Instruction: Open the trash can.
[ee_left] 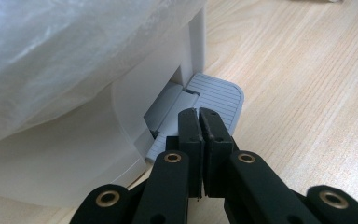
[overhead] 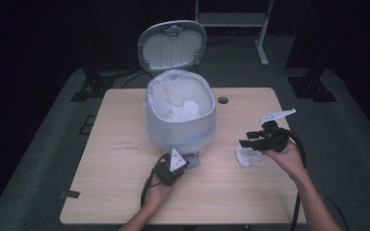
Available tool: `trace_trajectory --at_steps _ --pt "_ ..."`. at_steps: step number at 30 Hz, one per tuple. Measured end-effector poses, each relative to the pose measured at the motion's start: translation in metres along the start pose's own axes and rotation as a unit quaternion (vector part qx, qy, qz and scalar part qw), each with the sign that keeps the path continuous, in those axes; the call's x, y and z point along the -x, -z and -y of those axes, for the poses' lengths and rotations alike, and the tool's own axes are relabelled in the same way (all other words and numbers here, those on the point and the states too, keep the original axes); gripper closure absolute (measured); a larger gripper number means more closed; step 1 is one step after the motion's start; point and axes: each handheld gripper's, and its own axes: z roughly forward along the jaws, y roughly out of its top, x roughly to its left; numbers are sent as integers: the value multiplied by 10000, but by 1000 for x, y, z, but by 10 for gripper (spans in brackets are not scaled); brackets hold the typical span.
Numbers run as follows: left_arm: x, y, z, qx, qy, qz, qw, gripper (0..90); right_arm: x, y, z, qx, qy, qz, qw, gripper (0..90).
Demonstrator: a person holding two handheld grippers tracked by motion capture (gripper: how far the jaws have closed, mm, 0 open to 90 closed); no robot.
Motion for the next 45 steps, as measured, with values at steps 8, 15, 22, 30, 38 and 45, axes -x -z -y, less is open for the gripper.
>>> trace_trajectory --at_steps 8,15,22,30,38,45 --pt "0 0 0 -23 -5 7 10000 886 6 -11 16 -117 -96 60 9999 436" --pt "0 0 0 -35 -7 7 10000 885 7 -18 27 -167 -190 82 9996 437" --pt "0 0 0 -33 -16 9 10000 886 10 -26 40 -292 -249 174 9991 440" --pt "1 0 0 -1 25 7 10000 886 14 -35 51 -436 -318 260 9982 446" --pt "0 0 0 -5 23 10 10000 885 16 -43 57 -609 -318 306 9972 480" --pt "0 0 0 -6 19 6 10000 885 17 -48 61 -753 -312 330 9961 561"
